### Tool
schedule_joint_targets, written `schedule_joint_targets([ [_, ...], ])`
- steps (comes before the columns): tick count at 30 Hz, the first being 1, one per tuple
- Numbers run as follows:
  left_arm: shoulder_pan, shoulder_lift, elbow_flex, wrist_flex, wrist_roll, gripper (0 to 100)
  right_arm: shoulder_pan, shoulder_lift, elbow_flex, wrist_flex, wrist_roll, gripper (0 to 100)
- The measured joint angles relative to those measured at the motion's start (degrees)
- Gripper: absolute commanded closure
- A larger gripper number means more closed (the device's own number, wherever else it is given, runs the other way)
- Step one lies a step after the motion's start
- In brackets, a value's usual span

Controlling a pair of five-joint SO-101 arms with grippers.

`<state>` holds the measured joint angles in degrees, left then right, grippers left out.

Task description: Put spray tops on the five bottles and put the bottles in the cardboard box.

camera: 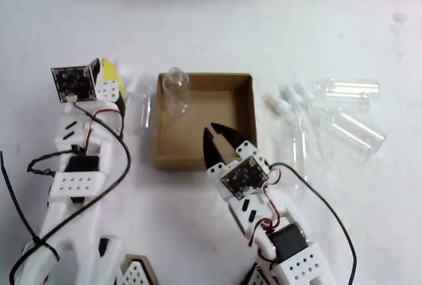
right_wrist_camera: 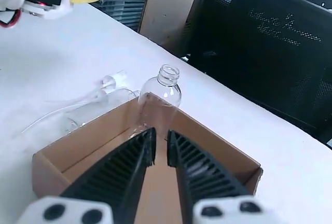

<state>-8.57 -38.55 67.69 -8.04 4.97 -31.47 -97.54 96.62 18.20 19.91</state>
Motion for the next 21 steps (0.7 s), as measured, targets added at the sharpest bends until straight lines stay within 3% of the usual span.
schedule_joint_targets([
  [12, 0.26, 0.0, 0.0, 0.0, 0.0, 95, 0.0, 0.0, 0.0, 0.0, 0.0, 96.9],
  [21, 0.26, 0.0, 0.0, 0.0, -0.09, 95, -0.09, 0.0, 0.0, 0.0, 5.01, 97.1],
])
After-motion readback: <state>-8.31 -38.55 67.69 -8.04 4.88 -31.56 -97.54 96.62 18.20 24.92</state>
